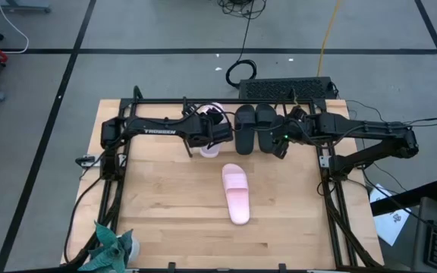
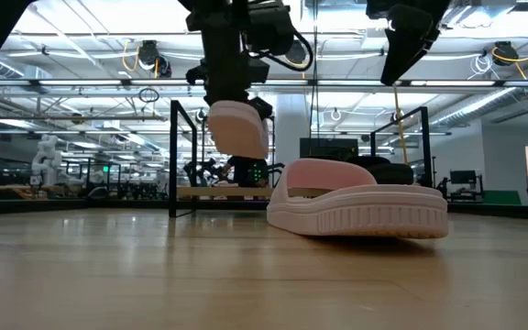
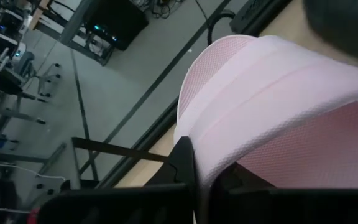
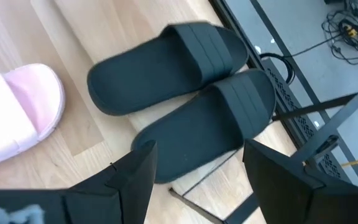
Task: Pick and place slides into the shelf
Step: Put the left pink slide on the shelf
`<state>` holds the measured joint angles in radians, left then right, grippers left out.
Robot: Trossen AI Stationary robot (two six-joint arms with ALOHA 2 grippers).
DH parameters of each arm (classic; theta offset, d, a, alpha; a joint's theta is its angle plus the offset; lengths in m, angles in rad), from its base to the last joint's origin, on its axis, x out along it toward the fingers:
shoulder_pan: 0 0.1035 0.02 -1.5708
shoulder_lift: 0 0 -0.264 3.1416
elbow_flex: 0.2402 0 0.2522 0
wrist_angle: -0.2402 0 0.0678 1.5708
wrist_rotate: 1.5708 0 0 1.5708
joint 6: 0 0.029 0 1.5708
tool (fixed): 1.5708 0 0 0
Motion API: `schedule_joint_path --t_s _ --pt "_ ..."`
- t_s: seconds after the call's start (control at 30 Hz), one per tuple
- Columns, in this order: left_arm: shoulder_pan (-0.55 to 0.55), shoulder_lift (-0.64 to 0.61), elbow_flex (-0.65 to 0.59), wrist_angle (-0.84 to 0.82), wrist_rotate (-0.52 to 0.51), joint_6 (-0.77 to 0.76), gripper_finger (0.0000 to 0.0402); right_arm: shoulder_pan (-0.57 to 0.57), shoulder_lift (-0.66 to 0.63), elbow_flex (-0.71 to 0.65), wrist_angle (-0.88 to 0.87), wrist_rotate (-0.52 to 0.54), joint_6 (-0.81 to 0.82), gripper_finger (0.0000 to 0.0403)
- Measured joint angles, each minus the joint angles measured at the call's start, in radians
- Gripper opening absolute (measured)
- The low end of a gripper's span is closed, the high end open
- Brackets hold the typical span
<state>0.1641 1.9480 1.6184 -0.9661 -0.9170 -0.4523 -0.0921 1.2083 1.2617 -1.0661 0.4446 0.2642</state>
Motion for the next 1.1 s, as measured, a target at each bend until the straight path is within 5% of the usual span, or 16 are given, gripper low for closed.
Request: schedule_joint_path --t_s 1.1 --pt "0.046 0.101 0.001 -0.087 0.024 0.035 0.0001 0.001 0.000 0.000 0.046 -0.003 -0.023 0.0231"
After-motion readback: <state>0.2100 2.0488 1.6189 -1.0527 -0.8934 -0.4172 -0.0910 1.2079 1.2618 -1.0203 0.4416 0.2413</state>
